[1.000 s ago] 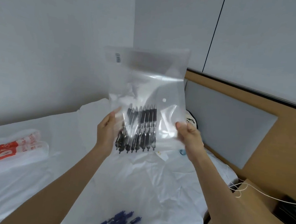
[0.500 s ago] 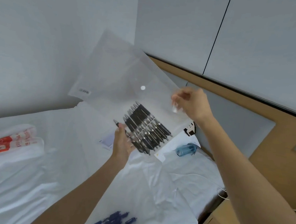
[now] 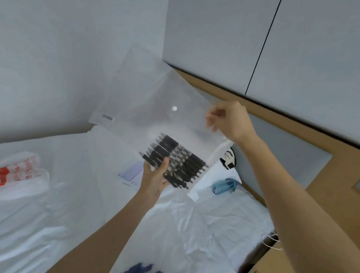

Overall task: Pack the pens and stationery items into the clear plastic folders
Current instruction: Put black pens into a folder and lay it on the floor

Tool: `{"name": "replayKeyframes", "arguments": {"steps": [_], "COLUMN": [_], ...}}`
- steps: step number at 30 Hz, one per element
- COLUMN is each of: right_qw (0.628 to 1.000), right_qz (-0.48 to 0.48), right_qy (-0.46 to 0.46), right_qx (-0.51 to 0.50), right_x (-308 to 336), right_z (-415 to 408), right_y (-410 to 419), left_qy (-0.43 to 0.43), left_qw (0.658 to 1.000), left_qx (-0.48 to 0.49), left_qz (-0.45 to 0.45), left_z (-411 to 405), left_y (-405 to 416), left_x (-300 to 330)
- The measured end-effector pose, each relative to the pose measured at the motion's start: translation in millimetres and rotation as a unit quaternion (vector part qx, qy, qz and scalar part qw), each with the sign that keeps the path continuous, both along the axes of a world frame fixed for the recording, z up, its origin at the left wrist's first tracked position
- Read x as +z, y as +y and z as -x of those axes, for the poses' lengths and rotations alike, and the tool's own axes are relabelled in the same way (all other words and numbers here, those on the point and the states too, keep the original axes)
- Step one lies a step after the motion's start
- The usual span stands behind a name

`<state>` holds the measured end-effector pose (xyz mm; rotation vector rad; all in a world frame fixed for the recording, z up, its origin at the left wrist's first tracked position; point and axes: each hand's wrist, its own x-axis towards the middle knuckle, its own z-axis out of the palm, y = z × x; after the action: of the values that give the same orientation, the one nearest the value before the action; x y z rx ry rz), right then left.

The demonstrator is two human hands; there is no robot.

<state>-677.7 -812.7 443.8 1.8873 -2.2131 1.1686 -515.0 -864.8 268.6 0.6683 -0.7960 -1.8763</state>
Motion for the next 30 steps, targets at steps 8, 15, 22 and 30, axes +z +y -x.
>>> {"name": "replayKeyframes", "arguments": {"steps": [8, 15, 22, 30], "right_qw": [0.999, 0.967, 0.843, 0.761], "right_qz": [-0.007, 0.042, 0.073, 0.02], "right_qy": [-0.031, -0.252, -0.532, -0.648], "right_qx": [0.008, 0.01, 0.031, 0.037], "right_x": [-5, -26, -106, -181], "right_z": [5, 32, 40, 4], "right_y": [-1, 8, 11, 13], "left_qy": [0.01, -0.023, -0.252, -0.388], "left_qw": [1.0, 0.999, 0.919, 0.818], "left_qx": [-0.003, 0.025, 0.084, 0.06], "left_qz": [0.026, 0.04, 0.291, 0.42], "left_z": [-11, -24, -32, -24], "left_y": [-3, -24, -51, -46], "left_x": [1, 39, 105, 127]}}
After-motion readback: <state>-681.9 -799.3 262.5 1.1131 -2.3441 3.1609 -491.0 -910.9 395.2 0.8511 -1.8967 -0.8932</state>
